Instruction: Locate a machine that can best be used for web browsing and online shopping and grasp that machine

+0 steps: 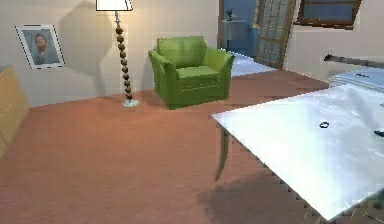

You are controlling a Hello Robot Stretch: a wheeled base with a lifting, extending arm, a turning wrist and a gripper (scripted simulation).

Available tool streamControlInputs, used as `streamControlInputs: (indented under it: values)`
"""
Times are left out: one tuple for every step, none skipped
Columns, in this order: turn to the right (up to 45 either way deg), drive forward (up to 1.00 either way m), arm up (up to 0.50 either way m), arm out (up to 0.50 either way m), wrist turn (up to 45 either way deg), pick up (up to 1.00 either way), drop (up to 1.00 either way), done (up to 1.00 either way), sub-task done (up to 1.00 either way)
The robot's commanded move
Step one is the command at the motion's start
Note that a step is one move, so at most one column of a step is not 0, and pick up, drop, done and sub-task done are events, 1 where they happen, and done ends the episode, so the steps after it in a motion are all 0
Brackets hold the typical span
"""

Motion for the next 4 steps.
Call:
streamControlInputs:
  values:
    - [-18.0, 0.00, 0.00, 0.00, 0.0, 0.00, 0.00, 0.00, 0.00]
    - [0.0, 1.00, 0.00, 0.00, 0.0, 0.00, 0.00, 0.00, 0.00]
    - [0.0, 0.50, 0.00, 0.00, 0.0, 0.00, 0.00, 0.00, 0.00]
    - [45.0, 0.00, 0.00, 0.00, 0.0, 0.00, 0.00, 0.00, 0.00]
